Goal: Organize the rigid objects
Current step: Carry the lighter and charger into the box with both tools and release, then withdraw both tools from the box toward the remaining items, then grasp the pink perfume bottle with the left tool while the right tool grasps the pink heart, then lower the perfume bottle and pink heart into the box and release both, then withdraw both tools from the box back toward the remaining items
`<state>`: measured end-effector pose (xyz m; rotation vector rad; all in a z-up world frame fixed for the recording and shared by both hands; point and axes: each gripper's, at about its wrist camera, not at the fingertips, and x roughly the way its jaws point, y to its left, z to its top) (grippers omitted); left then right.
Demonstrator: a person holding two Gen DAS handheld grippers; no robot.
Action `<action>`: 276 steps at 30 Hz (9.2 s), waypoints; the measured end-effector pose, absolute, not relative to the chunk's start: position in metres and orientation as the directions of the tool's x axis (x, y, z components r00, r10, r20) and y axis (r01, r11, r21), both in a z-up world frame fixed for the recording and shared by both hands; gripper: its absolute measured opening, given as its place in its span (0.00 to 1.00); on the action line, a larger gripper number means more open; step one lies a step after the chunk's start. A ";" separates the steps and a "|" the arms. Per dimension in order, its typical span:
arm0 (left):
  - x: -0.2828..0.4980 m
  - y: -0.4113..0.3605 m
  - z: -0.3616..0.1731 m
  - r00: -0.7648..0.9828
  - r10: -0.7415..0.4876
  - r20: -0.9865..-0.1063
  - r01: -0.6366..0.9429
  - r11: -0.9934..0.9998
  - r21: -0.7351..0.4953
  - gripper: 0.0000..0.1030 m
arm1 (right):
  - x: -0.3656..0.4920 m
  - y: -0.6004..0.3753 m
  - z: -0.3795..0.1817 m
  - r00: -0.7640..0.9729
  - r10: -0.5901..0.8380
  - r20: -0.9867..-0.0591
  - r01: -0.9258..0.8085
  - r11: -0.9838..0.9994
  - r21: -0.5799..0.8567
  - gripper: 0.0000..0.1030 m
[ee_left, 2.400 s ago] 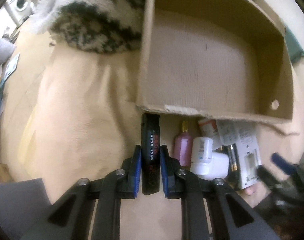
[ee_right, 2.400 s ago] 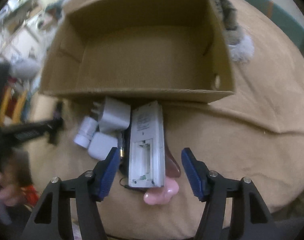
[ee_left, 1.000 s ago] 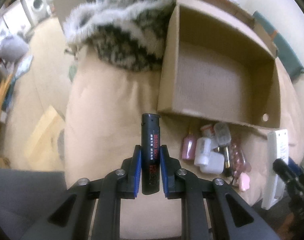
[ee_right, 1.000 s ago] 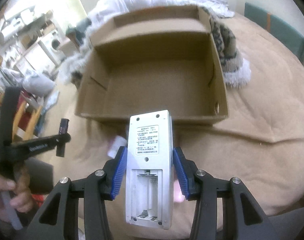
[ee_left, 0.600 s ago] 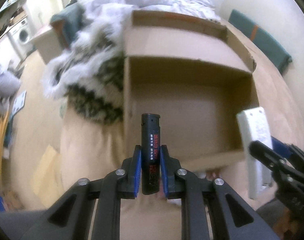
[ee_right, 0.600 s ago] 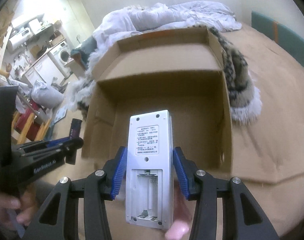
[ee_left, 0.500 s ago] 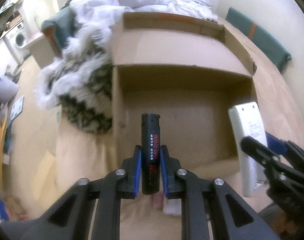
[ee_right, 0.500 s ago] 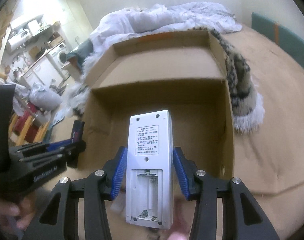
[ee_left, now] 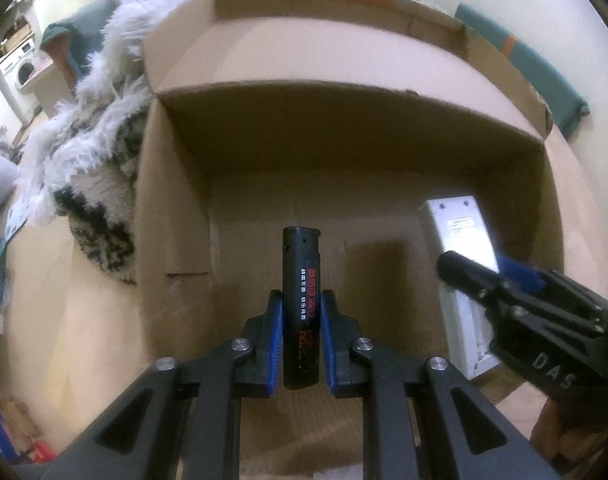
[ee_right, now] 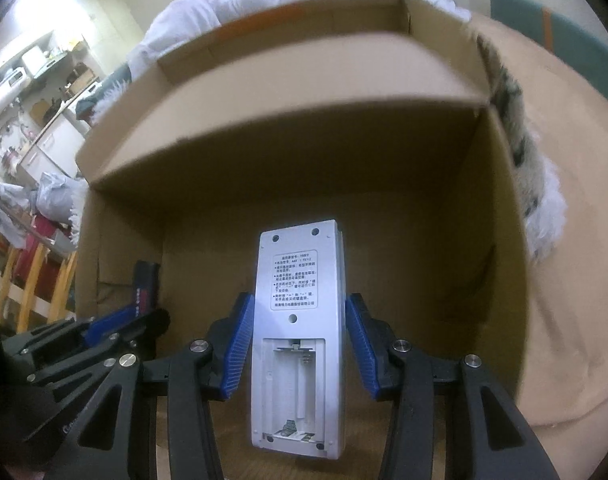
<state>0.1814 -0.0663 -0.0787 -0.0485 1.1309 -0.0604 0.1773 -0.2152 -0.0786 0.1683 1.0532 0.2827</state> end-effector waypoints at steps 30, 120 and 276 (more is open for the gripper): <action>0.189 -0.073 -0.118 0.348 -0.056 -0.936 0.030 0.998 -0.049 0.18 | 0.194 -0.221 -0.101 0.427 0.282 -0.859 -0.071 0.957 0.280 0.48; 0.111 -0.062 -0.166 0.127 -0.123 -0.984 0.037 0.992 -0.120 0.41 | 0.047 -0.291 -0.074 0.405 0.342 -0.848 0.058 0.916 0.398 0.90; 0.060 -0.001 -0.054 0.434 -0.125 -0.892 -0.093 0.979 -0.182 0.62 | 0.020 -0.274 -0.117 0.172 0.383 -0.908 0.130 0.905 0.406 0.78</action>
